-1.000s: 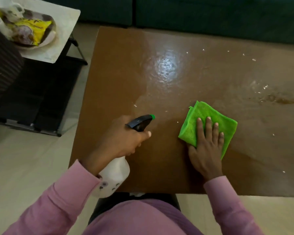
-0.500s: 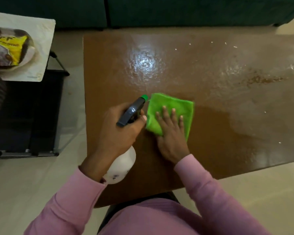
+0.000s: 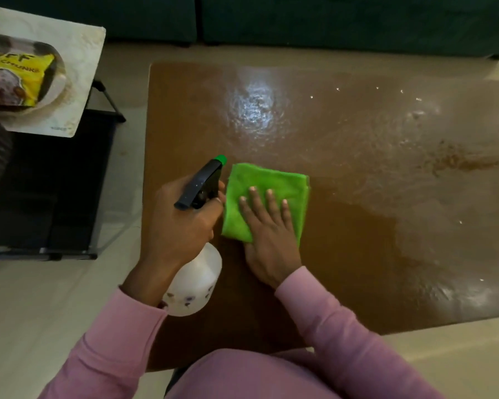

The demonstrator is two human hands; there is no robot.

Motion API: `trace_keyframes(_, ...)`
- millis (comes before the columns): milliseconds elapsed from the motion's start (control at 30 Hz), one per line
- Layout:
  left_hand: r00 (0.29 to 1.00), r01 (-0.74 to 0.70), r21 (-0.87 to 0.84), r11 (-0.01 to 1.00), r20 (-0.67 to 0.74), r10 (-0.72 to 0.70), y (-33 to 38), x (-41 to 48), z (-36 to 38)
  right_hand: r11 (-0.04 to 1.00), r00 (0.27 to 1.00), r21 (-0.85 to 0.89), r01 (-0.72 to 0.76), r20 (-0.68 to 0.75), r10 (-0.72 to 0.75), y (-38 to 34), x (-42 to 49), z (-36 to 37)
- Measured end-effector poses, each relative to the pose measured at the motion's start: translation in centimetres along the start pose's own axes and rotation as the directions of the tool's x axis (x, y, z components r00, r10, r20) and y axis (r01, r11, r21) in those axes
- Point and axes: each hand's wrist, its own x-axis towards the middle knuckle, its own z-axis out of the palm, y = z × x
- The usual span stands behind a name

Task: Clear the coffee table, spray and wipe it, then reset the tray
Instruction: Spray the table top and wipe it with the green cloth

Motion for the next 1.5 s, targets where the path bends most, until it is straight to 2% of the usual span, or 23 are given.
trace_keyframes(67, 1.000, 0.012, 0.000, 1.000, -0.002, -0.012, 0.0, 0.3, 0.0, 0.998, 0.997, 0.001, 0.066, 0.025, -0.066, -1.0, -0.4, 0.7)
trace_keyframes(133, 0.999, 0.050, -0.033, 0.998, 0.008, -0.050, 0.2, 0.6, 0.0, 0.999, 0.999, 0.010, 0.042, -0.001, -0.042, 1.4, -0.9, 0.2)
trace_keyframes(267, 0.996, 0.063, -0.034, 0.997, 0.060, -0.061, 0.8, 1.2, -0.2, 0.984, 0.980, -0.001, -0.178, -0.090, 0.177, 8.6, -0.8, -1.7)
trace_keyframes(367, 0.999, 0.038, -0.027, 0.999, 0.027, -0.037, 1.2, 1.5, -0.2, 0.960, 0.958, 0.006, -0.280, -0.070, 0.280, 8.2, 1.3, -2.3)
trace_keyframes(433, 0.999, 0.032, -0.036, 0.999, -0.011, -0.032, 1.2, 1.4, -0.2, 0.977, 0.976, -0.008, -0.212, -0.061, 0.211, 4.9, 2.8, -2.1)
trace_keyframes(533, 0.999, 0.020, -0.040, 0.999, -0.049, -0.022, 1.1, 1.3, -0.1, 1.000, 1.000, -0.023, 0.003, -0.001, -0.003, -0.4, 3.4, -0.7)
trace_keyframes(600, 0.998, 0.013, -0.032, 0.999, -0.057, -0.015, 1.2, 1.3, 0.1, 0.996, 0.995, -0.016, 0.093, 0.020, -0.093, -1.3, 2.5, -0.2)
trace_keyframes(733, 0.997, 0.054, -0.035, 0.998, -0.054, -0.056, 1.2, 1.6, 0.3, 0.997, 0.998, -0.053, 0.055, -0.013, -0.056, 4.3, -0.4, -0.5)
trace_keyframes(867, 0.996, 0.077, -0.029, 0.997, -0.037, -0.078, 1.2, 1.6, 0.1, 0.993, 0.993, -0.042, -0.110, -0.050, 0.108, 10.1, 0.7, -2.6)
trace_keyframes(967, 0.996, 0.075, -0.013, 0.997, -0.054, -0.076, 1.2, 1.5, 0.1, 0.973, 0.973, -0.030, -0.229, -0.050, 0.227, 9.2, 4.3, -3.2)
trace_keyframes(1033, 0.995, 0.079, -0.015, 0.997, -0.060, -0.079, 1.2, 1.6, 0.2, 0.983, 0.983, -0.043, -0.181, -0.041, 0.179, 6.5, 6.2, -2.9)
trace_keyframes(1100, 0.997, 0.064, 0.002, 0.998, -0.052, -0.064, 1.3, 1.7, 0.5, 0.997, 0.999, -0.065, -0.051, -0.021, 0.049, 3.6, 6.4, -2.2)
trace_keyframes(1200, 0.996, 0.072, 0.037, 0.997, -0.047, -0.070, 1.4, 2.0, 0.9, 0.996, 0.997, -0.053, 0.071, -0.003, -0.071, 3.5, 4.3, -1.5)
trace_keyframes(1300, 0.994, 0.105, 0.058, 0.993, -0.046, -0.102, 1.3, 2.2, 0.9, 0.999, 0.997, -0.027, -0.019, -0.078, 0.017, 8.6, 2.9, -2.2)
trace_keyframes(1400, 0.992, 0.122, 0.066, 0.990, -0.042, -0.120, 1.2, 2.4, 0.8, 0.970, 0.967, -0.005, -0.243, -0.086, 0.242, 13.7, 4.2, -4.5)
trace_keyframes(1467, 0.992, 0.127, 0.067, 0.990, -0.039, -0.124, 1.1, 2.5, 0.9, 0.940, 0.938, -0.016, -0.340, -0.073, 0.338, 14.0, 6.3, -5.2)
trace_keyframes(1500, 0.991, 0.130, 0.070, 0.989, -0.036, -0.128, 1.0, 2.6, 1.0, 0.942, 0.941, -0.033, -0.334, -0.079, 0.330, 13.1, 7.5, -5.3)
